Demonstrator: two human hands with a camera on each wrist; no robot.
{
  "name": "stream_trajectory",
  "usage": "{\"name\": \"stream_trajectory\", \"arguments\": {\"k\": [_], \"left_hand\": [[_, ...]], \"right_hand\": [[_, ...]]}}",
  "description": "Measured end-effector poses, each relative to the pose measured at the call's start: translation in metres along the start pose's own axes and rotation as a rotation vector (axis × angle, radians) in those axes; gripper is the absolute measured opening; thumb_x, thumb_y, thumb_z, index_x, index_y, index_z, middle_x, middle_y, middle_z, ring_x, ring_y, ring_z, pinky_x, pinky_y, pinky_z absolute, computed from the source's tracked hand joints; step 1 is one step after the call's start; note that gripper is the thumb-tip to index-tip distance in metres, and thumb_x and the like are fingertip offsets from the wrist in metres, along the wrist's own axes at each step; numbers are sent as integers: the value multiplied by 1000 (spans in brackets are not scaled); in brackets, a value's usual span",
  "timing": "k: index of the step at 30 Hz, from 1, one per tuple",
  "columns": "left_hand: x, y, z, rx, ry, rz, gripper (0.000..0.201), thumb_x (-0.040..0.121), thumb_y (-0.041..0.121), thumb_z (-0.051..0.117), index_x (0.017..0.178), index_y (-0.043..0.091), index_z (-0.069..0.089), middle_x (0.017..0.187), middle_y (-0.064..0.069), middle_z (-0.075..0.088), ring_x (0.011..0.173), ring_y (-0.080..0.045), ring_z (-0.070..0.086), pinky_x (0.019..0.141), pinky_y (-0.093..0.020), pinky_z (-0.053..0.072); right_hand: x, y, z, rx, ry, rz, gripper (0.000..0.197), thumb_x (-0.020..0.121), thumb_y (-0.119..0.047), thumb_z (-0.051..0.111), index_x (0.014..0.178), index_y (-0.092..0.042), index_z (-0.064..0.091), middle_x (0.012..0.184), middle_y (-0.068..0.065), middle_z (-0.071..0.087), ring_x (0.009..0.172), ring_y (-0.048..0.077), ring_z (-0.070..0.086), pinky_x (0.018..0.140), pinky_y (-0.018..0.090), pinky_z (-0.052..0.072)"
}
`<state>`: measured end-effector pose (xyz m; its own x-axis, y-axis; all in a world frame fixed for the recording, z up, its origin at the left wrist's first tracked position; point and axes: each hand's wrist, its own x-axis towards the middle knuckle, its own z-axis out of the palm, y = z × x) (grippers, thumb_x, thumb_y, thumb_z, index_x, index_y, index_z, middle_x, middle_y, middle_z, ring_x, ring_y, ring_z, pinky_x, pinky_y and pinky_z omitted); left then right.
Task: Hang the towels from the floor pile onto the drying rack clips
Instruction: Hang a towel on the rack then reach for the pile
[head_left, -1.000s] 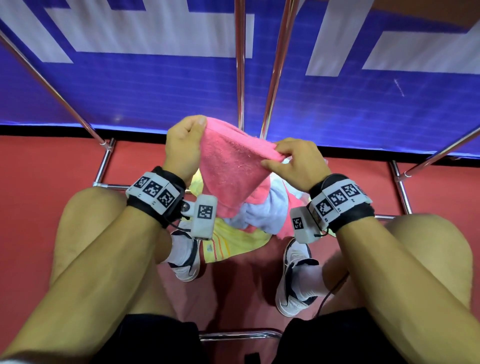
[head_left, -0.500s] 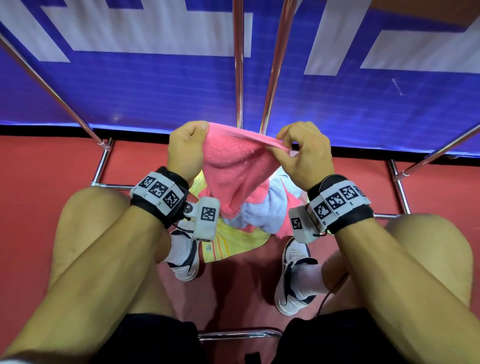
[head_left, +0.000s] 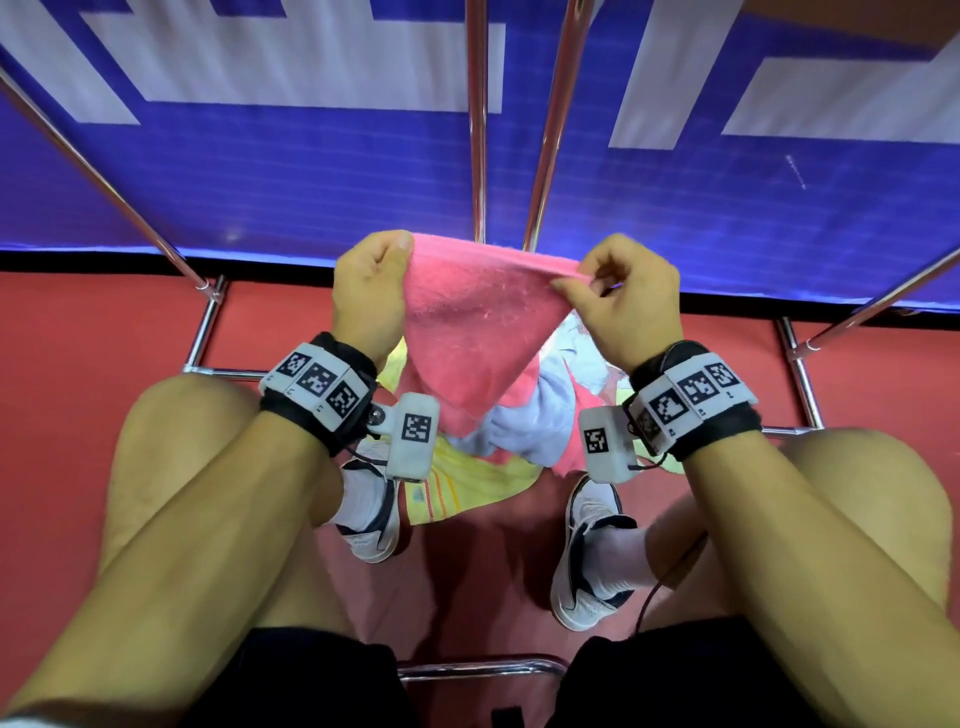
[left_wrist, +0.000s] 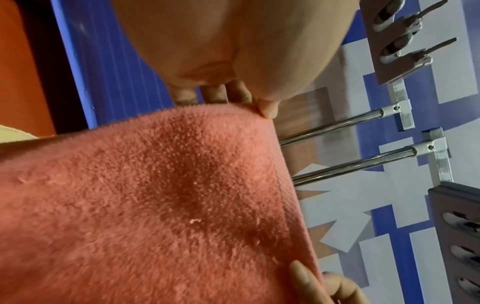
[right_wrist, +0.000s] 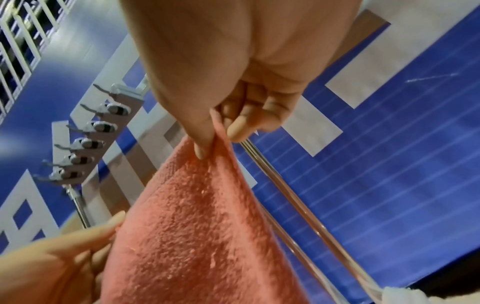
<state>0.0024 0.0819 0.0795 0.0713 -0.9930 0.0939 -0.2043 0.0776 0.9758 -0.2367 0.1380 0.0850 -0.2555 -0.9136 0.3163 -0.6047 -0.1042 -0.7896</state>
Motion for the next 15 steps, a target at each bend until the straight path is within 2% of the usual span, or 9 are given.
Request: {"name": "stream_trajectory", "arguments": {"k": [2,4,7,10,12,15], "left_hand": [[0,0,2,3,-1,0,21,101,18,51,98,11,70,91,1,68,81,-6,61,75,-22,50],[-1,1,4,6,4,-10,22,101,20,52,100,11,71,90,2,69,80,-5,61,75,-22,49],[-1,4,5,-4,8,-33,20,102,19,52,100,10,70,89,4,69,77,-1,62,72,-18,49],[-3,6,6,3,-11,-33,21,102,20,52,101,10,71,88,4,70,77,-2,64,71,-21,52],[-3,6,6,-3,-24,-34,23,102,22,52,102,10,71,88,2,71,79,-7,65,72,-28,55],[-1,2,5,-7,-11,-43,25,100,28,53,98,11,72,83,1,70,75,-11,63,69,-35,51]], "right_hand": [[1,-4,1,146,13,38,24,76,-18,78,84,-24,56,65,-2,54,57,15,47,59,18,41],[2,-3,3,190,-44,70,24,79,-17,74,95,-27,59,69,-4,56,61,12,48,62,18,41],[5,-3,3,149,-60,63,5,83,-21,68,83,-23,63,72,-9,59,66,7,50,65,19,41],[7,-3,4,162,-26,59,10,89,-19,63,81,-18,58,72,-15,54,68,0,48,67,18,40],[6,-4,5,176,-19,83,12,90,-21,62,79,-20,55,71,-14,53,68,3,47,66,23,41],[7,-5,7,182,-4,130,13,85,-26,63,75,-25,57,69,-4,56,65,11,49,62,30,43]]}}
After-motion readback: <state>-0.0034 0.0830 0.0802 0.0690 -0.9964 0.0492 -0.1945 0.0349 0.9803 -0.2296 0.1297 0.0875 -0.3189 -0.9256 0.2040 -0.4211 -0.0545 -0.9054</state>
